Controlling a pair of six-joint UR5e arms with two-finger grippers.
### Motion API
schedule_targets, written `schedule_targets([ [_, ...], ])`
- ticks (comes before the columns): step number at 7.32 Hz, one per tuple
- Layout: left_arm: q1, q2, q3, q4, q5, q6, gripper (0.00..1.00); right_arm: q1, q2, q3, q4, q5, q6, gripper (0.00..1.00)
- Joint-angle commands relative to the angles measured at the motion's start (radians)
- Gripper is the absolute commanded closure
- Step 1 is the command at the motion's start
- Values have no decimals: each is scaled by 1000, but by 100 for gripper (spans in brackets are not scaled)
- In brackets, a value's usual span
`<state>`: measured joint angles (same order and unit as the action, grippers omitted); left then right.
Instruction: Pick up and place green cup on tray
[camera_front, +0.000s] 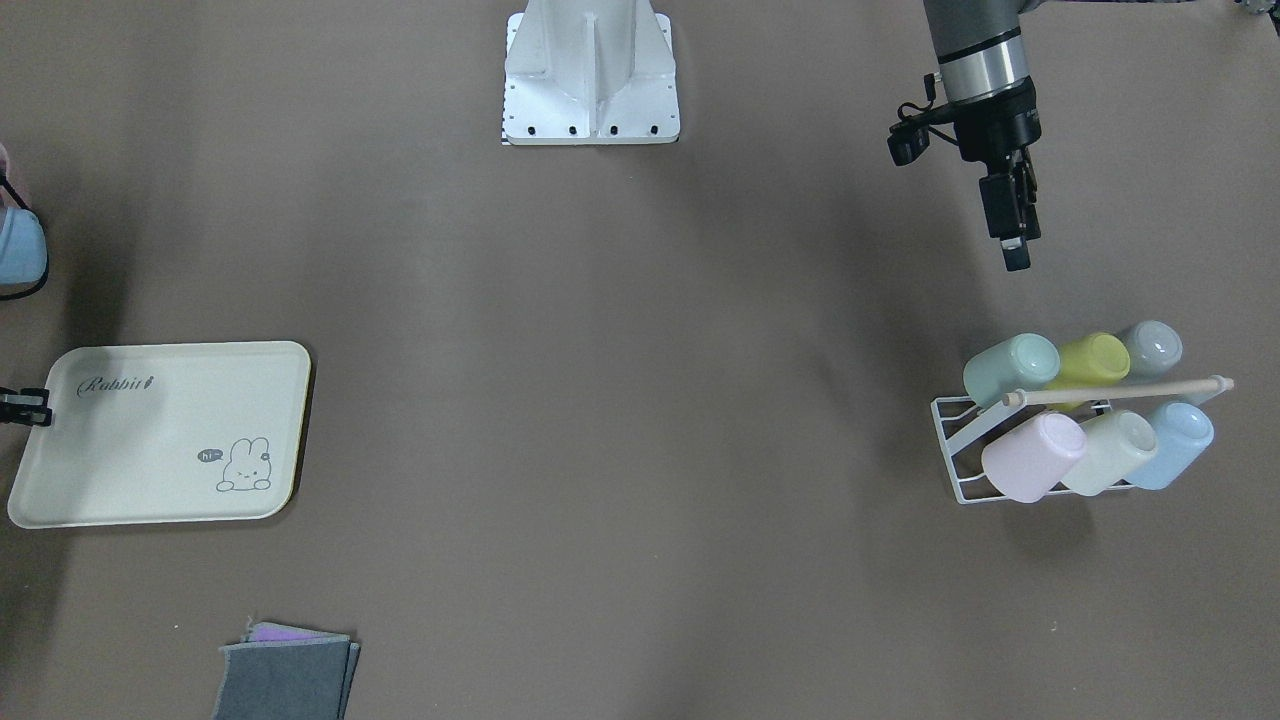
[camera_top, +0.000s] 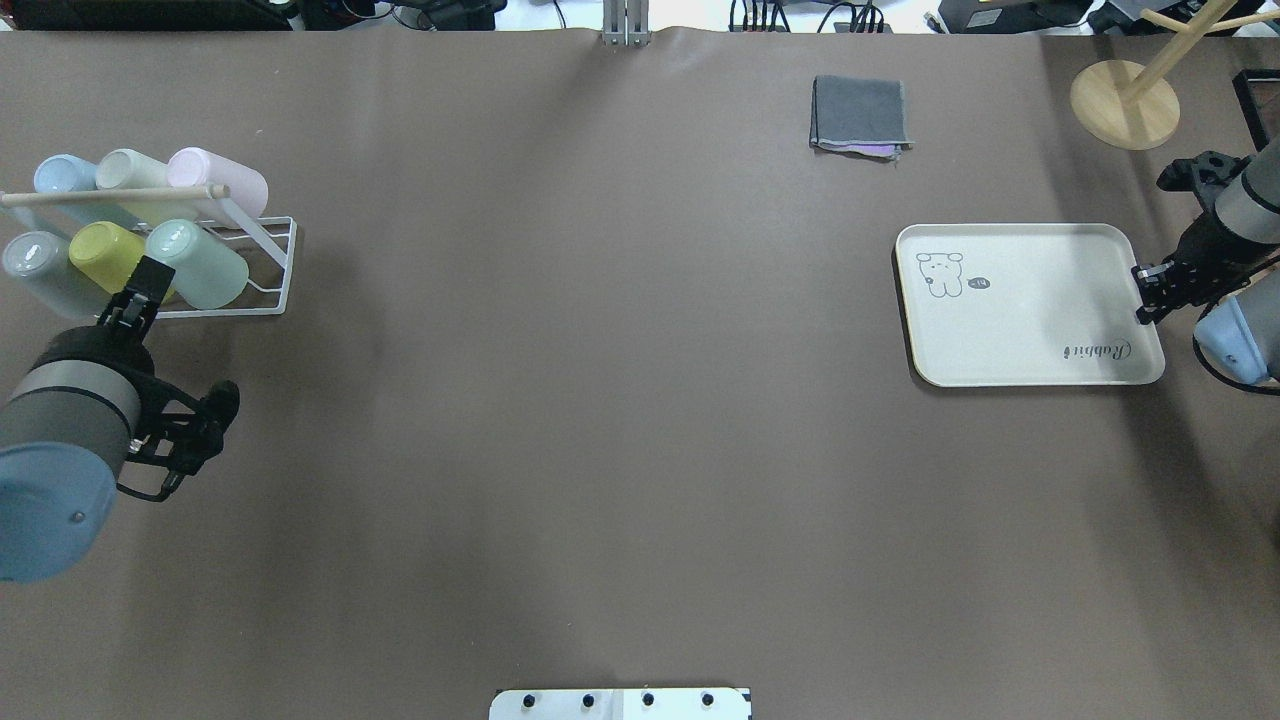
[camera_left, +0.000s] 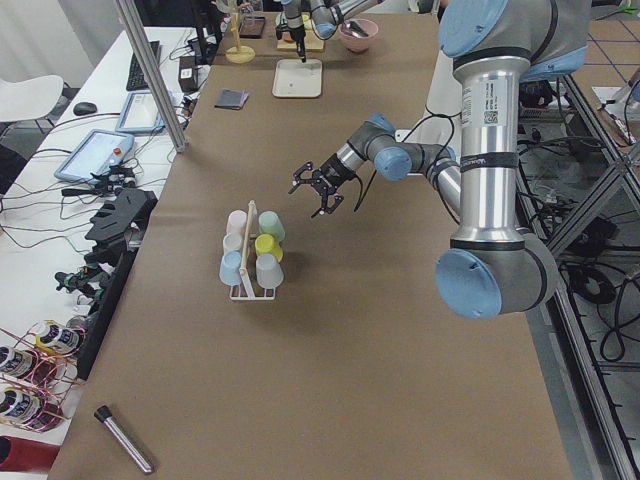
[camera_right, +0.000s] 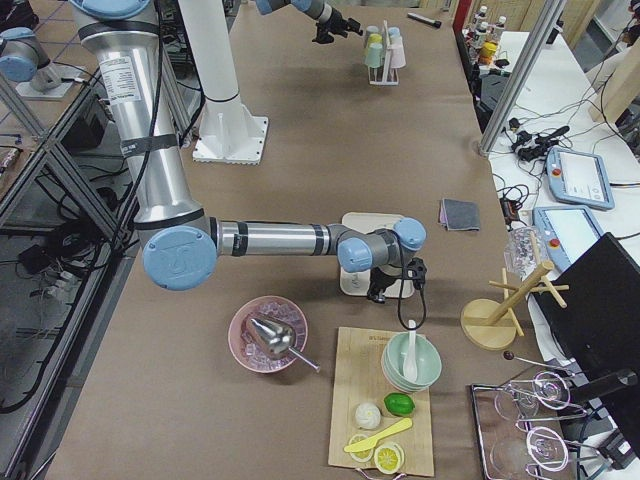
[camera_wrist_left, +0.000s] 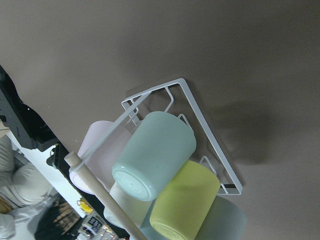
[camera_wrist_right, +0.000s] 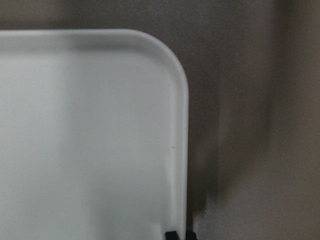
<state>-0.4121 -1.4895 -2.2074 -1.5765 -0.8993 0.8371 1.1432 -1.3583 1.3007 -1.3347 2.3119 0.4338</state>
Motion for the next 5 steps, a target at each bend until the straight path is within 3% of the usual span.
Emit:
schedule_targets([
  [1, 64, 2, 83, -11, 152, 116, 2, 7, -2, 15, 0, 3, 0, 100],
  [3, 81, -12, 126, -13, 252, 232, 2, 19, -4, 32, 0, 8, 2, 100],
  [5, 87, -67, 207, -10, 260, 234, 2, 78, -16, 130, -4, 56, 34, 100],
])
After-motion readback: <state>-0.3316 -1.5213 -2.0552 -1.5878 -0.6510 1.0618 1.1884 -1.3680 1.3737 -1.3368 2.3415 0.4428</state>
